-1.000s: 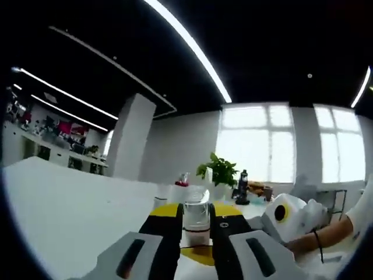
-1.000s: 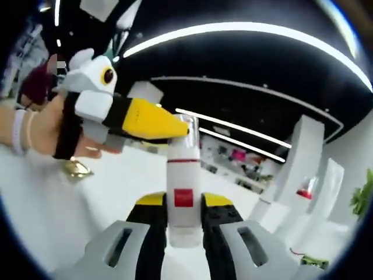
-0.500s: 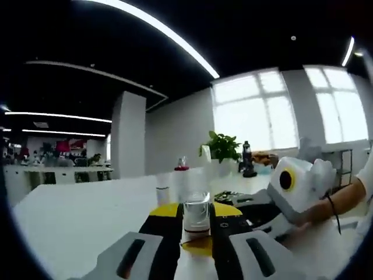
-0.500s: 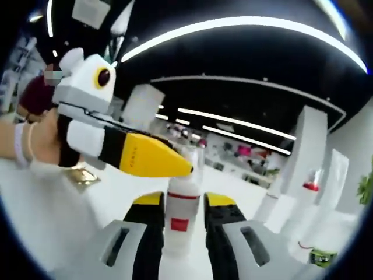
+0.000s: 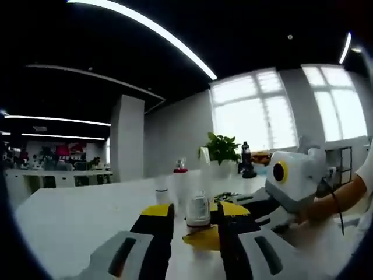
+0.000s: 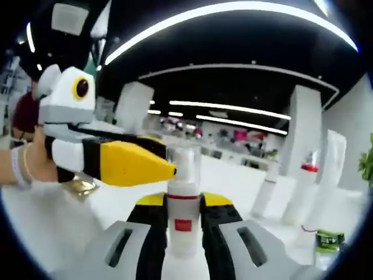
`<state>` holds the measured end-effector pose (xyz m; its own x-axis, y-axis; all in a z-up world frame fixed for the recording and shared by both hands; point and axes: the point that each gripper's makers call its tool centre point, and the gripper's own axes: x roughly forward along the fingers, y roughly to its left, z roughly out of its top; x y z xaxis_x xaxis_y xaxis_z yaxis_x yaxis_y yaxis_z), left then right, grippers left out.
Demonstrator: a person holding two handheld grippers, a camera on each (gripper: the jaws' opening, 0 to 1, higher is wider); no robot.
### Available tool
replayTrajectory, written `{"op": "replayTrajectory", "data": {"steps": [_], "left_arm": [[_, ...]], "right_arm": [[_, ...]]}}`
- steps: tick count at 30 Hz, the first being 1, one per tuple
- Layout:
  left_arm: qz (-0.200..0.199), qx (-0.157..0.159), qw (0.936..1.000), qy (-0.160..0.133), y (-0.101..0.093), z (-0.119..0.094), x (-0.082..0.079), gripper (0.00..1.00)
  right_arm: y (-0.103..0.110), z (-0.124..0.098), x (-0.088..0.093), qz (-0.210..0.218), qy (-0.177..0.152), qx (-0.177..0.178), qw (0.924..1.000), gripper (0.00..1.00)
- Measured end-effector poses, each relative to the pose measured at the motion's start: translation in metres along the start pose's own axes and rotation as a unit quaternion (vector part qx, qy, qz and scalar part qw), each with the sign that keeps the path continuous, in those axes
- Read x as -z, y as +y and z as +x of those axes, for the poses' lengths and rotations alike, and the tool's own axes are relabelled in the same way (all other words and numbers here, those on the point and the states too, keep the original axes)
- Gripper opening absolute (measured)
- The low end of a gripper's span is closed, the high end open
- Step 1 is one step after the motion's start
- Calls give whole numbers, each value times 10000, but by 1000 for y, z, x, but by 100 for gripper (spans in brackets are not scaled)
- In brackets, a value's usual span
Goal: Arrange the skincare products in the storage area until every visible bottle or jar stands upright without overlapping.
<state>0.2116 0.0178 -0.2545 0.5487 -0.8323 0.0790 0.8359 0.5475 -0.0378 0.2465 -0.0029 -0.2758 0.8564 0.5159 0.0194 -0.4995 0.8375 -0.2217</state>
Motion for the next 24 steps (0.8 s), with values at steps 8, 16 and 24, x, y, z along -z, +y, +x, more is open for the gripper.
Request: {"op": "replayTrajectory", "data": {"steps": [8,16,24], "left_arm": [[-320,-130,9994,-90,10,-2,-1,56],[-549,-452,9975,-5,22,0,7,78],[-102,-881,9943,588,33,5,27,95]], "right_arm": [[-41,-14,-16,571,-377,685,9953,20],[-71,-23,-23,768,-483,1242,9881,20],[-111,-4,-18,933,-289,1698,9806,20]]}}
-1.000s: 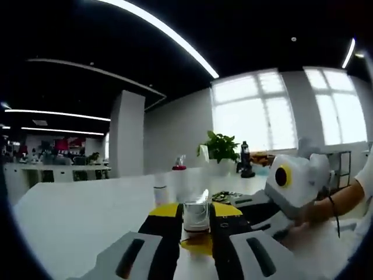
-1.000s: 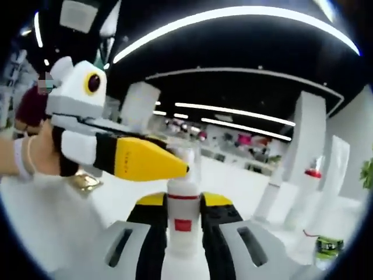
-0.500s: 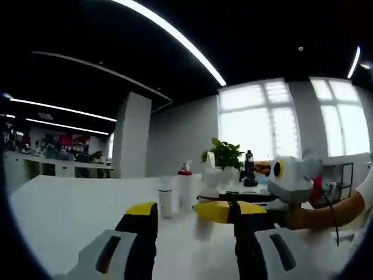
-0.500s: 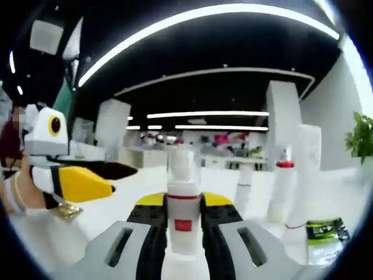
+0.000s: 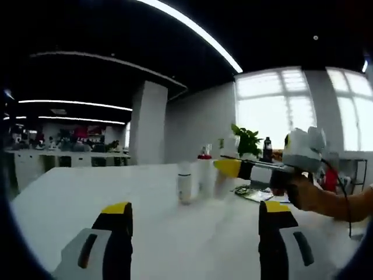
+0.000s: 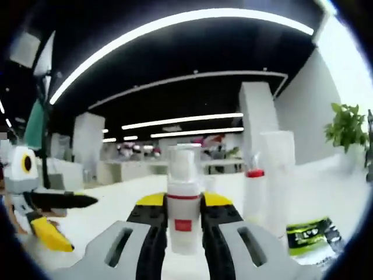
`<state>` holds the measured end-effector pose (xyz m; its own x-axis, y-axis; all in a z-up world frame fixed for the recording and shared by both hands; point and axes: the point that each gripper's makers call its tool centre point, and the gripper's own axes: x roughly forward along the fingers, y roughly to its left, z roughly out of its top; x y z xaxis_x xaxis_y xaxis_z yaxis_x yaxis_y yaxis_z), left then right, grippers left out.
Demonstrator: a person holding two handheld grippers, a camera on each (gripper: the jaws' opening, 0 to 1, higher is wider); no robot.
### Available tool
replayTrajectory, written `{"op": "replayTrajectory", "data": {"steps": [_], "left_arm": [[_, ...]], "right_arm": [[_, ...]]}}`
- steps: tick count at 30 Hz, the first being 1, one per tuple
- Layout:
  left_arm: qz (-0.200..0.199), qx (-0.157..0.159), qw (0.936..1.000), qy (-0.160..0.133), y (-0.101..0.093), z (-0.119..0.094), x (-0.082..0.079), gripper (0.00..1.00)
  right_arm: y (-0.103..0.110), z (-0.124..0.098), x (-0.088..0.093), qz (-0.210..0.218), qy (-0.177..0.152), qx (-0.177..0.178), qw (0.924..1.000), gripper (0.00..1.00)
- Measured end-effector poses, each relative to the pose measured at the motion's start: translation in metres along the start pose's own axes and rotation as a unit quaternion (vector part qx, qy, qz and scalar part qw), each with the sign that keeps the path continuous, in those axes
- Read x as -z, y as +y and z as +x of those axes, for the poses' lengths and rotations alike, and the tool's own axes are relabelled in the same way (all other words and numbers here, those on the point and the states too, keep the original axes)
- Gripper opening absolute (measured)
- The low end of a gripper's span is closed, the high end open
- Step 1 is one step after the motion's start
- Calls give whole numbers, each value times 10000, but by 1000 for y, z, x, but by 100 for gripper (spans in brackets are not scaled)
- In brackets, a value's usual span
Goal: Arrange the skincare products in the storage area until every visible bottle or jar stands upright without overlapping.
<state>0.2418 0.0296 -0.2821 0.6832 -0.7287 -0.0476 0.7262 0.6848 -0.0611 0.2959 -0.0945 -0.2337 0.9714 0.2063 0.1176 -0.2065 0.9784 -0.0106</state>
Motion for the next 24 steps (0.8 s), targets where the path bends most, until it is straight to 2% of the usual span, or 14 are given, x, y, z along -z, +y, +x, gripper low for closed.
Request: {"op": "replayTrajectory", "data": {"steps": [2,4,7,13,22,24], "left_arm": [[40,-10,10000,45,0,1,1,97],[115,25,9999,121,-4,3,3,100],[122,128,9998,77,-9,3,1,100],[99,212,9997,63,-15,5,1,100],[93,190,9997,81,-13,5,3,100],[103,176,9998,62,-22,-2,4,100]], "right_arm": [[-5,6,2,185,27,56,9998,20],[-8,1,3,334,3,203,9992,20],[-15,12,16,481,24,296,9984,20],[-11,15,35,-1,271,318,9991,20],[-11,22,42,-185,395,325,9985,20],[-12,21,41,-233,363,347,9985,20]]}}
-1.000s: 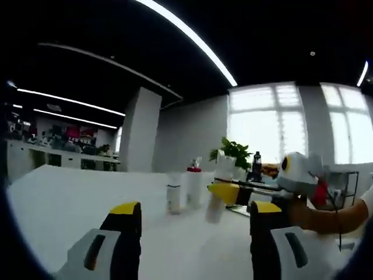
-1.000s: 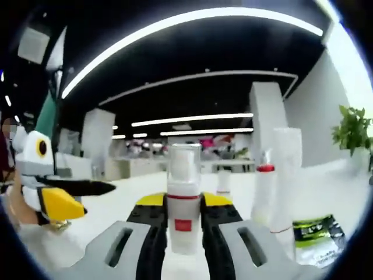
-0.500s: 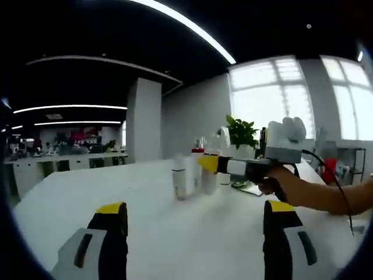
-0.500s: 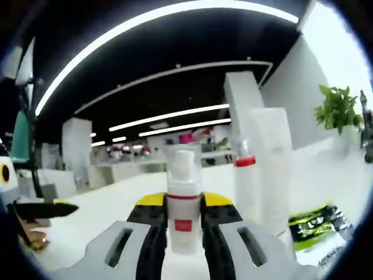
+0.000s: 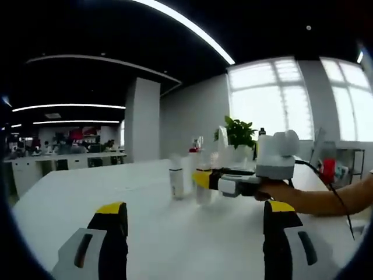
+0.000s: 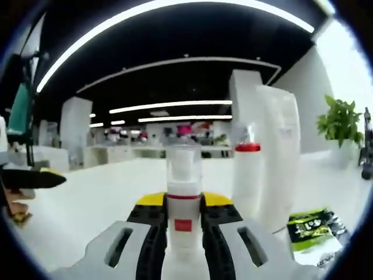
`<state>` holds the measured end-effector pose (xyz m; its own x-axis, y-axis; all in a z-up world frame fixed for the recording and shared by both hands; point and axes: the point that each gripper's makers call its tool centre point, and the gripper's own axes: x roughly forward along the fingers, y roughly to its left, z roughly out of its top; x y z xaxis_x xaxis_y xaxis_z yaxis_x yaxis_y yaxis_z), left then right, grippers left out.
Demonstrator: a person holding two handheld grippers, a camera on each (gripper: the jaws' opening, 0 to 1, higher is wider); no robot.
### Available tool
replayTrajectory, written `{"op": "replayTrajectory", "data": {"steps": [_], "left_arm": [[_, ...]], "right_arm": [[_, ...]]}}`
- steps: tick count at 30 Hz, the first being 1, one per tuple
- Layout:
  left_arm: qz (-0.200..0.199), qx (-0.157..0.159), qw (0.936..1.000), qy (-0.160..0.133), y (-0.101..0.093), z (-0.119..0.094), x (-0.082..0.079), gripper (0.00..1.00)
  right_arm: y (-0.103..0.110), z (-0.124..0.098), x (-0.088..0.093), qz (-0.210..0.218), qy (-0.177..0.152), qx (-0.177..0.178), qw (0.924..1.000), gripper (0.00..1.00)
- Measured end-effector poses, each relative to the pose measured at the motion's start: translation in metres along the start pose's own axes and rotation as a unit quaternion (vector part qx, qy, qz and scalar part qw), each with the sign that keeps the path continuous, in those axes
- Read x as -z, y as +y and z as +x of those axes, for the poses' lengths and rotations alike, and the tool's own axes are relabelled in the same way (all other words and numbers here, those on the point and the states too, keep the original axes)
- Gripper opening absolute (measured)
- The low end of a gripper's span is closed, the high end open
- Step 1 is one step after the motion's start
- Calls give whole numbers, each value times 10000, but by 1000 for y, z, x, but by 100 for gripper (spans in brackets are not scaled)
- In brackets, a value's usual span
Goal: Arrange the skincare products in the storage area until every visible bottle or jar stands upright without overlapping.
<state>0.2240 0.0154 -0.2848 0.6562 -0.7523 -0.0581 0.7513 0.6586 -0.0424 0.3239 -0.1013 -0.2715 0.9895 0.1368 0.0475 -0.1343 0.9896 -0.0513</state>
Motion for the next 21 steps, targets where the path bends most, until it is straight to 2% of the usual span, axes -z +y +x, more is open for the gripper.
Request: {"op": "replayTrajectory", "data": {"steps": [3,5,6,13,14,21], "left_arm": [[12,-37,10000,5,-2,-3,1,100],[21,-66,10000,0,-14,-10,3,100],[3,-66,10000,21,-6,-5,3,100],[6,-60,10000,23,-12,-9,5,100],[-17,-56,10000,22,-6,-5,4,100],[-31,-83,10000,32,1,-2,4,100]], "right_arm": [[-1,0,2,-14,24,20,10000,20],[-2,0,4,-16,51,21,10000,20],[-2,0,4,-19,52,22,10000,20],[-5,3,10,149,124,12,9998,20],[-5,4,11,150,132,13,9998,20],[-9,5,15,168,180,-2,9997,20]]}}
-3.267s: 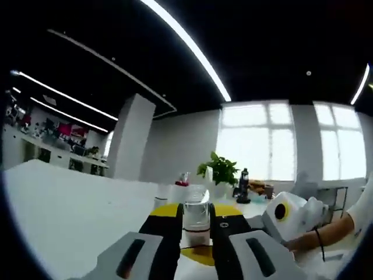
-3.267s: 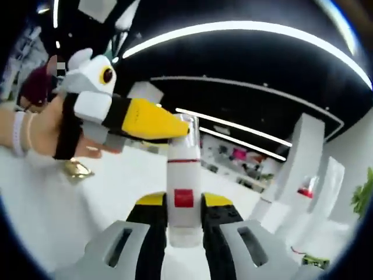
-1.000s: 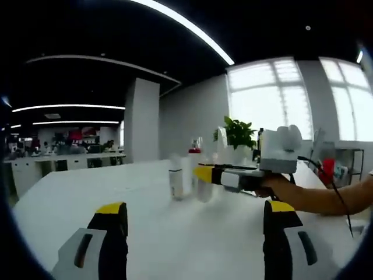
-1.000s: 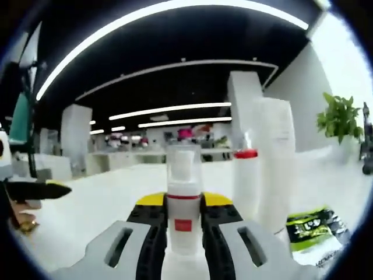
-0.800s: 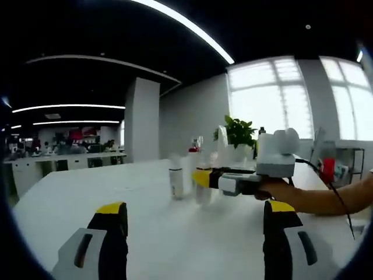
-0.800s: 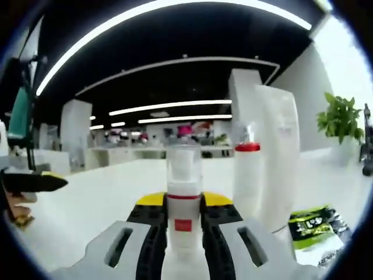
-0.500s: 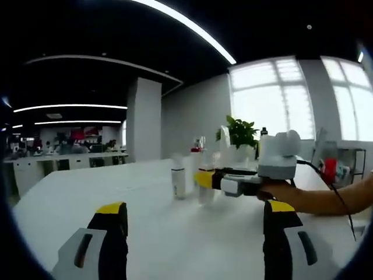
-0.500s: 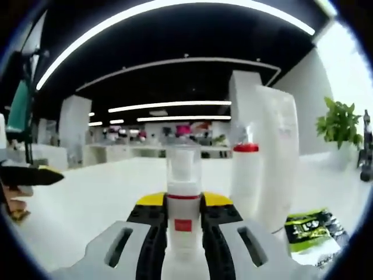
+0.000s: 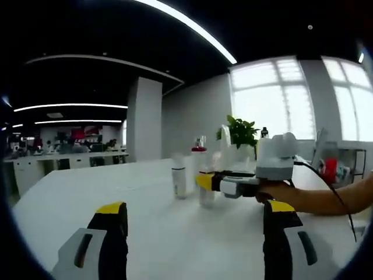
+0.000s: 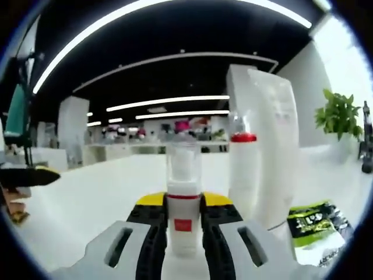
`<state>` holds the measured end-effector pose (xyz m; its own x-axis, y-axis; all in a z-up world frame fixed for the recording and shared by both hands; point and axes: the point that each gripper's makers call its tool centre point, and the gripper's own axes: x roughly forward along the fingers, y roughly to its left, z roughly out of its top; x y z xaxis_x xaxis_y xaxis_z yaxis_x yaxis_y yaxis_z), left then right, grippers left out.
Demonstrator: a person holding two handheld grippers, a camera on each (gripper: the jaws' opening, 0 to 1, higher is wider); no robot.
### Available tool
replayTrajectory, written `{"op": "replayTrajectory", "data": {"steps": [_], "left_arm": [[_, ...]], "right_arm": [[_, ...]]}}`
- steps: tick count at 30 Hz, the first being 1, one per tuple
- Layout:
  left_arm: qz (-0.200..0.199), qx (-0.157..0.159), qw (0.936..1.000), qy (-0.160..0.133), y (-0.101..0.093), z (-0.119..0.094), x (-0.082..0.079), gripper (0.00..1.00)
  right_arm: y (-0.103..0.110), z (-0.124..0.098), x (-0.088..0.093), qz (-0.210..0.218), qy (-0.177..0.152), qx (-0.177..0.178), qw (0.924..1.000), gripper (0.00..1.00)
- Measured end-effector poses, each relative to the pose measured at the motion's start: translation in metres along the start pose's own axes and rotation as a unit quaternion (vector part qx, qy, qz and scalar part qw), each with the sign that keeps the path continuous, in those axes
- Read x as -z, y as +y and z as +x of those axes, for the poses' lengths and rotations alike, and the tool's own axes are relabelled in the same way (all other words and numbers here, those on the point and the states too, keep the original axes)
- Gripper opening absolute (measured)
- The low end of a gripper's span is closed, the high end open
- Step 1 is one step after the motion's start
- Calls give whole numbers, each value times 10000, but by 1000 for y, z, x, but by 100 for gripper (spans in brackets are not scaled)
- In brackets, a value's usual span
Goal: Arrange the skincare products in the storage area until every visible bottle or jar stands upright without overlapping.
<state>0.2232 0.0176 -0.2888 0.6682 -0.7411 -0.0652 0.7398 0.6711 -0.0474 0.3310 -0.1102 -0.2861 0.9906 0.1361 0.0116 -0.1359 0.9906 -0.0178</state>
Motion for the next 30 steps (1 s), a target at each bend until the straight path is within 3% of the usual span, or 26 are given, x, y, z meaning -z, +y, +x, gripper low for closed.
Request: {"op": "replayTrajectory", "data": {"steps": [9,13,18,25,30], "left_arm": [[53,-31,10000,30,0,-1,2,100],[93,-90,9999,71,2,-1,3,100],[72,-89,9999,49,2,-2,2,100],[62,-85,9999,42,0,-3,2,100],[52,-79,9999,57,-1,-2,3,100]], "right_arm": [[4,1,1,-167,-39,-63,9998,20],[6,2,8,-307,129,-95,9994,21],[12,4,9,-300,167,-256,9991,33],[13,0,8,-340,144,-303,9989,38],[19,-4,11,-217,240,-437,9985,47]]}}
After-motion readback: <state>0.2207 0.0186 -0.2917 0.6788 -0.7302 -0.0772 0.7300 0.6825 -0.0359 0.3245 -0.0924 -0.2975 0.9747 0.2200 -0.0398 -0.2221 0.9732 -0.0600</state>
